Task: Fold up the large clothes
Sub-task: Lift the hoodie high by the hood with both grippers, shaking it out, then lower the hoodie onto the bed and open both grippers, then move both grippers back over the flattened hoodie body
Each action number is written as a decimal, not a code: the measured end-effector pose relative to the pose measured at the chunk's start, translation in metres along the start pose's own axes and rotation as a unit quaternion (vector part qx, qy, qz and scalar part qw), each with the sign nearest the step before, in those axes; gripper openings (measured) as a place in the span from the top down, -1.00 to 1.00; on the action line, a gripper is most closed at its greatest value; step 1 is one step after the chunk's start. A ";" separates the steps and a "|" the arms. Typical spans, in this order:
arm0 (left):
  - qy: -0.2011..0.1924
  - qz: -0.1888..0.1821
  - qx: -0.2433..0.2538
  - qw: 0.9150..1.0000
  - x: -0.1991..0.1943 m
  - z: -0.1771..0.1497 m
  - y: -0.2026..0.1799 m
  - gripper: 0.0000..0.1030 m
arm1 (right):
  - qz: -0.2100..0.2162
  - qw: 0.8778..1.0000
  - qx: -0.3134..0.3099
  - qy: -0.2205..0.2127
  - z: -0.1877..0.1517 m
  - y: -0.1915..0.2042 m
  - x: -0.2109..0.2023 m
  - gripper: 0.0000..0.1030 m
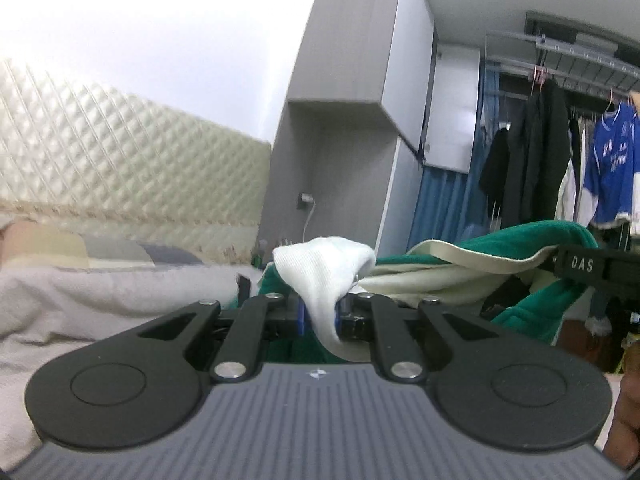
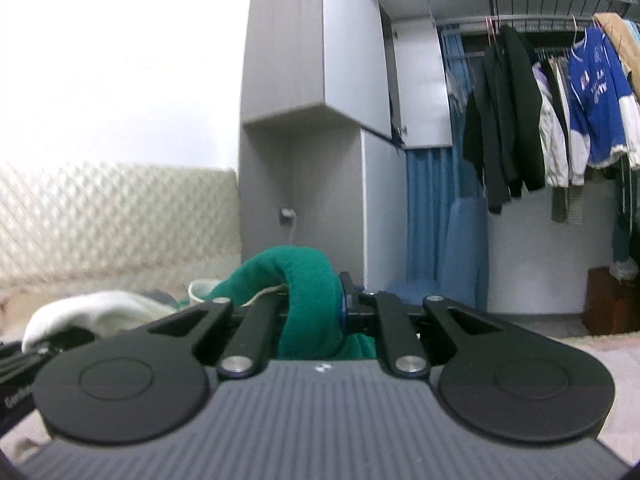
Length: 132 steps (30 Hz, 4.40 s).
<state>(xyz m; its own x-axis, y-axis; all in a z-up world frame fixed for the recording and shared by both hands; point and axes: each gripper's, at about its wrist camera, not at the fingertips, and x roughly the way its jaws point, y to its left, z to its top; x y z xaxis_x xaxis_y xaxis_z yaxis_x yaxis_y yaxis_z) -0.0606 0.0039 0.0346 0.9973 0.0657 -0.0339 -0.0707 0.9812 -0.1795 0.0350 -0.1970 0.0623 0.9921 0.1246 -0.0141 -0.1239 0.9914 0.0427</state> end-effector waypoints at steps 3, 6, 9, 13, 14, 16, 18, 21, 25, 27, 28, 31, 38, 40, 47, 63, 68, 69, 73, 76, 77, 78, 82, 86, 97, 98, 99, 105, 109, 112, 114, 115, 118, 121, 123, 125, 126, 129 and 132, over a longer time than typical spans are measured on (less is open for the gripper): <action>-0.021 0.001 -0.008 1.000 -0.029 0.018 -0.003 0.73 | 0.015 1.000 0.007 -0.014 0.019 -0.002 -0.013 0.75; -0.041 -0.001 -0.020 0.999 -0.051 0.040 -0.004 0.73 | 0.027 0.999 0.000 -0.034 0.041 -0.001 -0.024 0.75; -0.059 -0.004 -0.029 0.998 -0.064 0.070 -0.006 0.73 | 0.045 0.998 0.011 -0.042 0.071 -0.003 -0.028 0.75; -0.089 -0.013 -0.023 0.996 -0.073 0.123 -0.014 0.73 | 0.066 0.996 0.029 -0.050 0.118 -0.006 -0.026 0.75; -0.097 -0.016 -0.021 0.995 -0.074 0.137 -0.015 0.73 | 0.071 0.996 0.032 -0.053 0.132 -0.007 -0.025 0.75; -0.113 -0.026 -0.019 0.993 -0.071 0.172 -0.019 0.73 | 0.078 0.994 0.032 -0.065 0.156 -0.007 -0.025 0.75; -0.136 -0.031 0.001 0.990 -0.073 0.208 -0.025 0.73 | 0.086 0.992 0.032 -0.082 0.188 -0.008 -0.025 0.75; -0.171 -0.043 0.035 0.984 -0.071 0.266 -0.037 0.72 | 0.098 0.988 0.041 -0.110 0.236 -0.013 -0.025 0.75; -0.204 -0.057 0.064 0.975 -0.069 0.342 -0.047 0.72 | 0.106 0.983 0.034 -0.147 0.292 -0.015 -0.026 0.75; -0.206 -0.066 0.068 0.974 -0.062 0.373 -0.049 0.72 | 0.113 0.981 0.035 -0.156 0.315 -0.017 -0.022 0.75; -0.204 -0.072 0.069 0.974 -0.058 0.387 -0.050 0.72 | 0.118 0.980 0.038 -0.156 0.325 -0.019 -0.018 0.75; -0.195 -0.076 0.068 0.976 -0.038 0.405 -0.050 0.72 | 0.128 0.982 0.042 -0.132 0.341 -0.022 0.010 0.75; -0.104 -0.057 0.061 0.991 0.080 0.358 -0.035 0.72 | 0.106 0.994 0.018 -0.022 0.291 -0.016 0.128 0.74; -0.070 -0.046 0.056 0.995 0.131 0.328 -0.025 0.71 | 0.103 0.994 0.018 0.024 0.254 -0.016 0.179 0.74; 0.006 0.000 0.035 0.999 0.323 0.214 0.024 0.71 | 0.082 0.990 0.015 0.111 0.119 -0.006 0.350 0.74; 0.234 0.036 0.041 0.971 0.593 -0.095 0.124 0.70 | 0.063 0.960 0.004 0.274 -0.186 0.018 0.531 0.69; 0.273 0.038 0.050 0.960 0.613 -0.135 0.128 0.69 | 0.057 0.944 0.016 0.324 -0.217 0.015 0.536 0.67; 0.275 0.038 0.053 0.959 0.615 -0.135 0.127 0.68 | 0.057 0.943 0.013 0.328 -0.220 0.016 0.535 0.67; 0.287 0.037 0.036 0.956 0.615 -0.121 0.128 0.66 | 0.057 0.938 0.025 0.340 -0.211 0.014 0.535 0.63; 0.305 0.041 0.015 0.951 0.606 -0.105 0.127 0.27 | 0.058 0.935 0.041 0.348 -0.198 0.011 0.534 0.49; 0.310 0.043 0.010 0.950 0.603 -0.100 0.127 0.09 | 0.062 0.934 0.050 0.350 -0.192 0.010 0.529 0.40; 0.313 0.043 0.007 0.949 0.600 -0.096 0.126 -0.24 | 0.063 0.933 0.055 0.351 -0.190 0.008 0.528 0.31; 0.300 0.031 0.007 0.953 0.561 -0.070 0.119 -0.32 | 0.075 0.935 0.058 0.341 -0.167 0.006 0.500 -0.09; 0.281 0.022 0.007 0.959 0.514 -0.044 0.113 -0.32 | 0.086 0.942 0.055 0.319 -0.137 0.006 0.460 -0.09; 0.235 -0.006 0.000 0.972 0.327 0.010 0.076 -0.32 | 0.106 0.955 0.049 0.274 -0.060 0.009 0.288 -0.09; 0.232 -0.008 0.000 0.973 0.309 0.012 0.073 -0.32 | 0.106 0.955 0.047 0.273 -0.055 0.009 0.269 -0.09; 0.228 -0.010 0.003 0.974 0.290 0.013 0.069 -0.32 | 0.106 0.955 0.046 0.272 -0.053 0.009 0.255 -0.09; 0.202 -0.030 0.011 0.979 0.195 0.017 0.049 -0.32 | 0.102 0.956 0.047 0.270 -0.044 0.000 0.168 -0.09; 0.187 -0.049 0.023 0.981 0.148 0.013 0.035 -0.32 | 0.096 0.957 0.050 0.270 -0.044 -0.007 0.132 -0.09; 0.186 -0.062 0.022 0.980 0.125 0.003 0.029 -0.32 | 0.089 0.957 0.049 0.271 -0.052 -0.010 0.115 -0.09; 0.189 -0.075 0.015 0.979 0.116 -0.008 0.029 -0.32 | 0.085 0.957 0.041 0.273 -0.061 -0.010 0.107 -0.09; 0.189 -0.078 0.013 0.979 0.113 -0.014 0.030 -0.32 | 0.083 0.957 0.037 0.277 -0.066 -0.009 0.103 -0.09; 0.200 -0.083 0.014 0.976 0.107 -0.033 0.031 -0.32 | 0.082 0.953 0.036 0.288 -0.081 -0.011 0.096 -0.09; 0.208 -0.095 0.026 0.973 0.110 -0.048 0.031 -0.32 | 0.063 0.948 0.049 0.309 -0.094 -0.017 0.102 -0.10; 0.215 -0.100 0.025 0.971 0.116 -0.055 0.035 -0.32 | 0.043 0.944 0.071 0.321 -0.100 -0.025 0.113 -0.09; 0.220 -0.103 0.012 0.970 0.125 -0.061 0.042 -0.32 | 0.023 0.940 0.093 0.328 -0.104 -0.034 0.122 -0.10; 0.224 -0.104 0.005 0.969 0.129 -0.064 0.046 -0.32 | 0.011 0.937 0.103 0.334 -0.107 -0.039 0.128 -0.16; 0.240 -0.112 -0.025 0.964 0.143 -0.075 0.060 -0.32 | -0.023 0.928 0.138 0.346 -0.116 -0.055 0.138 -0.54; 0.259 -0.110 -0.051 0.958 0.156 -0.085 0.072 -0.32 | -0.048 0.913 0.184 0.361 -0.127 -0.075 0.148 -0.60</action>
<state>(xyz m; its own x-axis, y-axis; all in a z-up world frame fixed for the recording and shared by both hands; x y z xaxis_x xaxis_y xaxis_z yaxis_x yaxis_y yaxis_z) 0.0882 0.0688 -0.0672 0.8455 -0.2661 -0.4629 0.1125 0.9363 -0.3328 0.1888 -0.2474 -0.0703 0.7107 0.1635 -0.6842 0.1094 0.9351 0.3371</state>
